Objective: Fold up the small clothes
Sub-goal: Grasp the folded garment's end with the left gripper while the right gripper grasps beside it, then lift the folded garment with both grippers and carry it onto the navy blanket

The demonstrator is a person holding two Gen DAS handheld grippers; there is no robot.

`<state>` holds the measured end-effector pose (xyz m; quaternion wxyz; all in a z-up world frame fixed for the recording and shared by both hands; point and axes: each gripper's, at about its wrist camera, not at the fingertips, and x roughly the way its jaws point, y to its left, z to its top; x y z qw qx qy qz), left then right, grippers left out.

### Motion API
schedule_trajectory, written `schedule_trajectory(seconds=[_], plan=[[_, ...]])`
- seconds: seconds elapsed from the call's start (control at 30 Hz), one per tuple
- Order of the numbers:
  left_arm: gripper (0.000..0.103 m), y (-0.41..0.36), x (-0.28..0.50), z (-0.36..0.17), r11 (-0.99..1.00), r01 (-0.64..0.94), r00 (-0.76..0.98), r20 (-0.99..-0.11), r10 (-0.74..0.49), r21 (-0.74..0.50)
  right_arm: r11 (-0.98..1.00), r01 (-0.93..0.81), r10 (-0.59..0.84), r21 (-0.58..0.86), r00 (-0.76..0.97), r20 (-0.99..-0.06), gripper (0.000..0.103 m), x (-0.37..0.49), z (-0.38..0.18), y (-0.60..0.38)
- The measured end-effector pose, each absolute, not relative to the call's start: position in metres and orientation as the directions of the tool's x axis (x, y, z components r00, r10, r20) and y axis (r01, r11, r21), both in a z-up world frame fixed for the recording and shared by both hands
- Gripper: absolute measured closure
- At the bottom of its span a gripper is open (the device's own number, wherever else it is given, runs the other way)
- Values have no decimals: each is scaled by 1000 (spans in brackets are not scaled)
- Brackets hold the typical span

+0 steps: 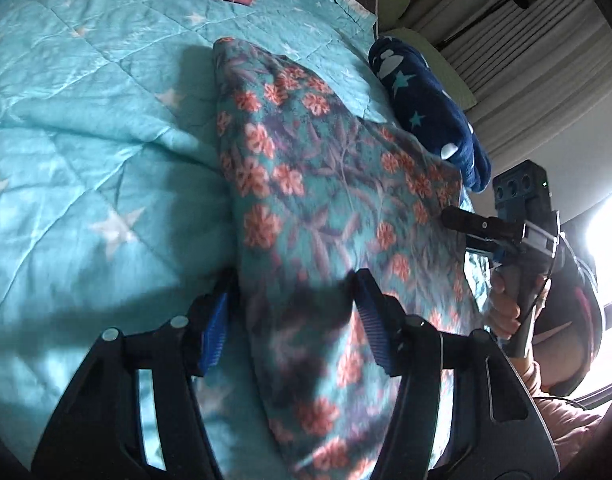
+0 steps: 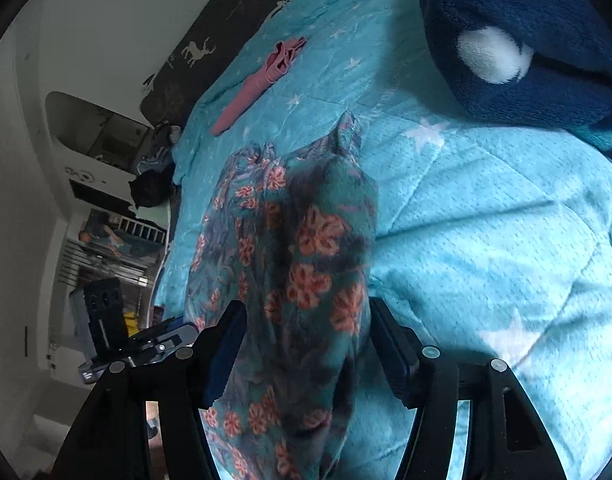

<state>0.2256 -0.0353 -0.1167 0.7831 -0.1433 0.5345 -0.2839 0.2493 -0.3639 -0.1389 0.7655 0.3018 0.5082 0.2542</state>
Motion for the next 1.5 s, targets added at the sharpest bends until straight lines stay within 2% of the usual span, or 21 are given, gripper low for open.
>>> schedule_trajectory(seconds=[0.2,0.27,0.3,0.33,0.37,0.43,0.53,0.6,0.83,1.1,1.27,1.5], plan=[[43,-42,241,-122,773,328,258,-736,-627,-543,665,-146,733,733,314,-603,32,277,-143,-344],[51,-44,243,-121,779,341,270,-739,-617,-526,681,-170,723,712,312,-617,34,279,-141,-336],[60,-45,242,-121,785,340,276,-742,-610,-519,694,-178,711,698,321,-626,43,278,-139,-332],[66,-46,242,-120,790,335,285,-743,-605,-514,725,-176,681,666,333,-653,64,277,-138,-329],[69,-47,239,-117,796,333,301,-743,-598,-506,745,-169,659,645,339,-672,70,275,-138,-327],[76,-50,229,-107,823,346,357,-747,-560,-451,755,-137,639,641,368,-675,78,270,-136,-325],[78,-69,205,-83,866,412,473,-746,-469,-283,822,-146,552,550,440,-708,82,254,-117,-312],[79,-75,193,-67,874,429,522,-727,-446,-228,855,-177,507,487,484,-713,85,241,-101,-301],[79,-80,176,-3,856,468,585,-648,-488,-221,866,-237,488,441,597,-637,86,204,-40,-299],[79,-125,165,74,797,578,609,-556,-565,-177,836,-230,492,498,717,-494,85,167,29,-359],[79,-153,161,108,783,609,617,-543,-570,-129,796,-216,517,565,727,-451,85,168,50,-391],[79,-190,175,141,771,632,626,-534,-568,-78,810,-203,479,550,770,-421,85,172,87,-418]])
